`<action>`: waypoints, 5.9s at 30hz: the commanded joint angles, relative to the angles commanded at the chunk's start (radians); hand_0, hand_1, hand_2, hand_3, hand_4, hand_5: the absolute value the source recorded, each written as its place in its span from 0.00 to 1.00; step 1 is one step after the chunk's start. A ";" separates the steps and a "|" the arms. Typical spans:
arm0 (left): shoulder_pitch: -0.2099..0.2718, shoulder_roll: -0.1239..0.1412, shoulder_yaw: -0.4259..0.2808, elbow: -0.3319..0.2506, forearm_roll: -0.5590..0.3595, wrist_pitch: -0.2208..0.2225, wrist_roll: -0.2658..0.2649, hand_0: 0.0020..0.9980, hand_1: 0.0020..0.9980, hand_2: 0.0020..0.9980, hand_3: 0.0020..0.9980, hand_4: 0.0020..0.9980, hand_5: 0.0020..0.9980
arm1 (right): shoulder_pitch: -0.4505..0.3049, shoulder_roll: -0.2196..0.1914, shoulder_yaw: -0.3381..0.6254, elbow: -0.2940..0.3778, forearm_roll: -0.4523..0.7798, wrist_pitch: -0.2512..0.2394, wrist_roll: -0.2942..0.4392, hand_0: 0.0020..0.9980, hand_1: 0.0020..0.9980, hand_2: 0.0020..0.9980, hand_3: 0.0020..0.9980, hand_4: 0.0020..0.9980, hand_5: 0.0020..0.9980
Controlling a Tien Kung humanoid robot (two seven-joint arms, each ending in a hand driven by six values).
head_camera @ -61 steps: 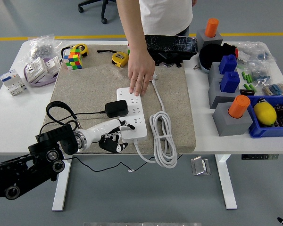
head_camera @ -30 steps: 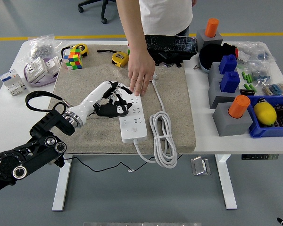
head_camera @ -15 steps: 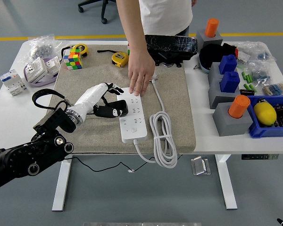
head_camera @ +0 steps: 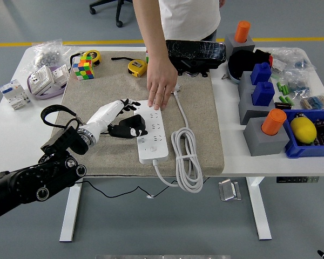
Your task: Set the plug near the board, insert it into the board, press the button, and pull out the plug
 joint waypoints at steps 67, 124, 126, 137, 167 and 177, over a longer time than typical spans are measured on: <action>0.050 0.048 -0.074 0.133 -0.021 0.050 -0.108 0.92 0.99 1.00 1.00 1.00 0.51 | -0.004 0.005 0.006 0.002 -0.003 0.000 0.000 0.60 0.66 0.63 0.56 0.97 0.58; 0.327 0.065 -0.616 -0.049 -0.534 0.158 -0.361 0.51 0.56 0.57 0.61 0.80 0.28 | 0.007 0.004 0.000 -0.016 -0.012 -0.003 0.001 0.60 0.66 0.63 0.56 0.97 0.58; 0.331 0.065 -0.617 -0.052 -0.532 0.156 -0.358 0.51 0.56 0.57 0.61 0.80 0.28 | 0.003 0.005 0.002 -0.015 -0.013 -0.003 0.000 0.60 0.66 0.63 0.56 0.97 0.58; 0.349 0.064 -0.624 -0.069 -0.524 0.142 -0.340 0.51 0.56 0.57 0.60 0.79 0.28 | -0.008 0.020 0.034 -0.016 -0.023 -0.003 -0.001 0.60 0.66 0.63 0.56 0.97 0.59; 0.381 0.075 -0.637 -0.115 -0.508 0.124 -0.316 0.50 0.54 0.56 0.60 0.79 0.29 | -0.029 0.049 0.087 -0.020 -0.037 -0.005 0.000 0.60 0.66 0.64 0.56 0.97 0.59; 0.385 0.081 -0.644 -0.124 -0.505 0.121 -0.311 0.49 0.53 0.56 0.60 0.79 0.30 | -0.030 0.056 0.093 -0.026 -0.036 -0.005 0.000 0.61 0.66 0.64 0.57 0.98 0.59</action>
